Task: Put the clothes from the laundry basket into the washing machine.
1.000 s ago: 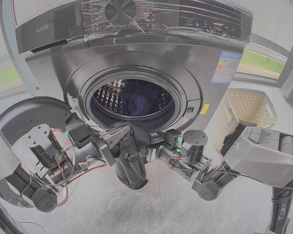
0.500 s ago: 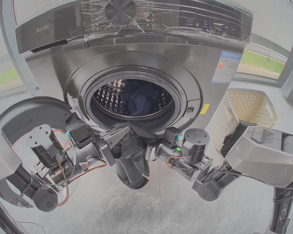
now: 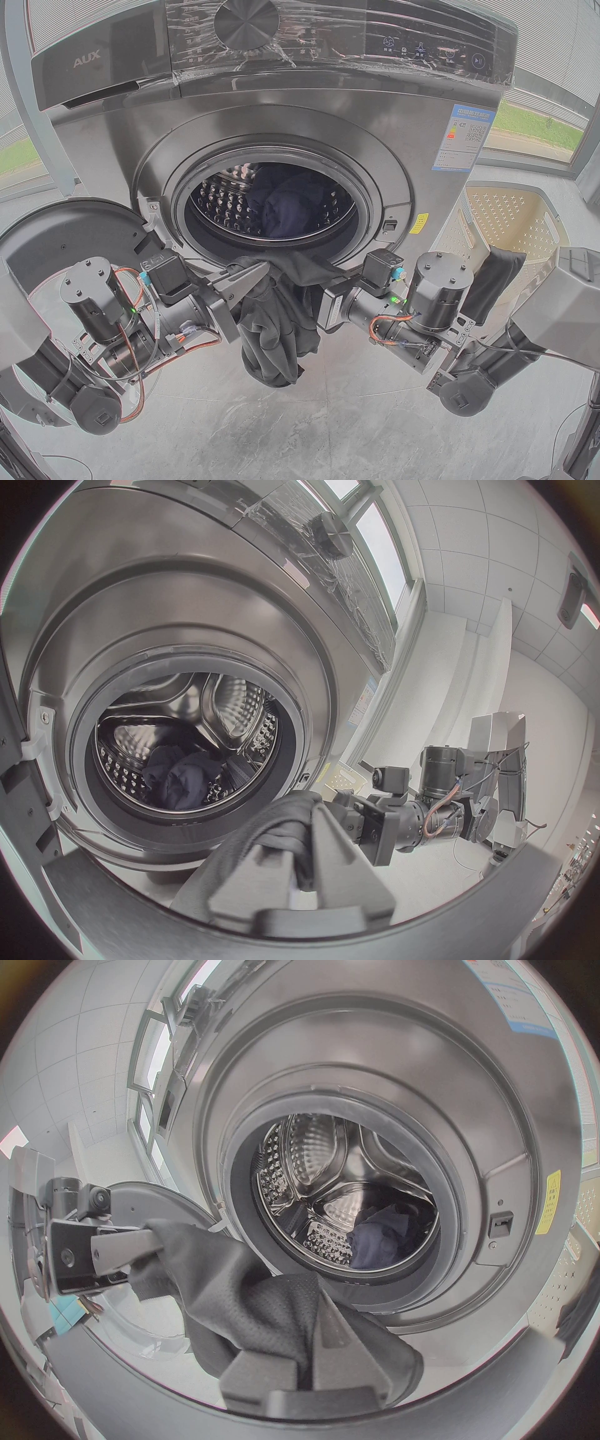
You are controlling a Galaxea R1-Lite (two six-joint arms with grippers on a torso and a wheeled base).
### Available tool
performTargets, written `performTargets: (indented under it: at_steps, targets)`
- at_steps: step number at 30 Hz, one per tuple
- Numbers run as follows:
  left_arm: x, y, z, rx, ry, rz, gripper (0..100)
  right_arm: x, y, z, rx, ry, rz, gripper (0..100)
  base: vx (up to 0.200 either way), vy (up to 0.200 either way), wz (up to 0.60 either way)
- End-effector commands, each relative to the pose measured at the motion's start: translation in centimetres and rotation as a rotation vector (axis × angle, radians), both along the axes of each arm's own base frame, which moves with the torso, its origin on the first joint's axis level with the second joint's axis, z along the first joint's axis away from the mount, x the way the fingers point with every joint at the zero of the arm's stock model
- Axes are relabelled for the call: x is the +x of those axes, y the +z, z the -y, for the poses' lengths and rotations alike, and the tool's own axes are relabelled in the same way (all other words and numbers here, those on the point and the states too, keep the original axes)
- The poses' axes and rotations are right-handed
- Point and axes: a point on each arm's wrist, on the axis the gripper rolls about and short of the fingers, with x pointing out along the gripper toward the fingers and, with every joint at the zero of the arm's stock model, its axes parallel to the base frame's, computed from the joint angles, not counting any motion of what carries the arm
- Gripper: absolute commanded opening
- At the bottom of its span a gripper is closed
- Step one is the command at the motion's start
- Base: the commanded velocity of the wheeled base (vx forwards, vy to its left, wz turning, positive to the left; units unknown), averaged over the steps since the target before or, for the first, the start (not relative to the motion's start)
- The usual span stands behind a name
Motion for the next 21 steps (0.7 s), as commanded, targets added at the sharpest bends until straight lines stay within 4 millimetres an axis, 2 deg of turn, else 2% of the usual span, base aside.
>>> performTargets:
  at_steps: [1, 5, 11, 21]
  targets:
    - [0.0, -0.1, 0.0, 0.000, -0.003, -0.008, 100, -0.6, 1.0, 0.2, 0.018, 0.008, 0.017, 0, 0.000, 0.000, 0.00]
    - [0.1, -0.9, 0.1, -0.013, -0.004, -0.066, 100, -1.0, 2.3, 0.5, 0.046, 0.007, 0.039, 0, 0.000, 0.000, 0.00]
    - [0.9, -3.2, 0.4, 0.033, 0.010, -0.127, 100, -1.7, 4.8, 1.4, 0.093, -0.001, 0.088, 0, 0.000, 0.000, 0.00]
    - [1.3, -4.9, 0.3, 0.065, 0.023, -0.182, 100, -1.8, 5.5, 1.8, 0.105, -0.007, 0.104, 0, 0.000, 0.000, 0.00]
